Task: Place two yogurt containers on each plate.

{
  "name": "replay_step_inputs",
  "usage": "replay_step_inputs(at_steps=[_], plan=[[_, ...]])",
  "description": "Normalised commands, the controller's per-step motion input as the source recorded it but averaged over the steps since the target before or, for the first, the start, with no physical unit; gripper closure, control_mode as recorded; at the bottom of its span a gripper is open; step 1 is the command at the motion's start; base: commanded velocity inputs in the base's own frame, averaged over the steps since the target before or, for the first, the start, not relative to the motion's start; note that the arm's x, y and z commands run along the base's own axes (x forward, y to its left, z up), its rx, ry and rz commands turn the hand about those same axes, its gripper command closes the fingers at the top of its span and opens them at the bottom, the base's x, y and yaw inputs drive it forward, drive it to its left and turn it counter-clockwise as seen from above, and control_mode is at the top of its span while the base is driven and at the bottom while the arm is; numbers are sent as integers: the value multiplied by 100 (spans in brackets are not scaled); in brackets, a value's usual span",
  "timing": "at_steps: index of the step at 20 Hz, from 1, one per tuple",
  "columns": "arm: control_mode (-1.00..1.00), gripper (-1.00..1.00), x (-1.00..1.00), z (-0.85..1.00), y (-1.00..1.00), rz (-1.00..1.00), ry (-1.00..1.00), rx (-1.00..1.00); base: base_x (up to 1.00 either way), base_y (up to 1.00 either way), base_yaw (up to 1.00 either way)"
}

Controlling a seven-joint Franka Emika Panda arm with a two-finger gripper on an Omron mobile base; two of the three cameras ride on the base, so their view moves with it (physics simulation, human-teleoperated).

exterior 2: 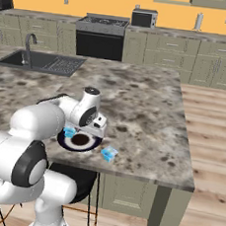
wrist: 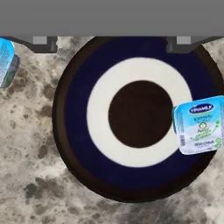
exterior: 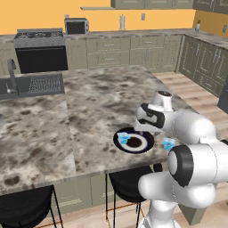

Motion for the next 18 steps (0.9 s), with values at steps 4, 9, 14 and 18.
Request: replay_step_inputs(at_steps=[4,9,14,18], plan=[[-100,-100,1,0,-72,-21,33,-15,0,0,0],[-100,-100,8,0,-56,-9,18,-1,0,0,0],[-100,-100,16,-6,-41,-1,16,0,0,0,0],[-100,-100,4,-45,-60,-8,5,4,0,0,0]])
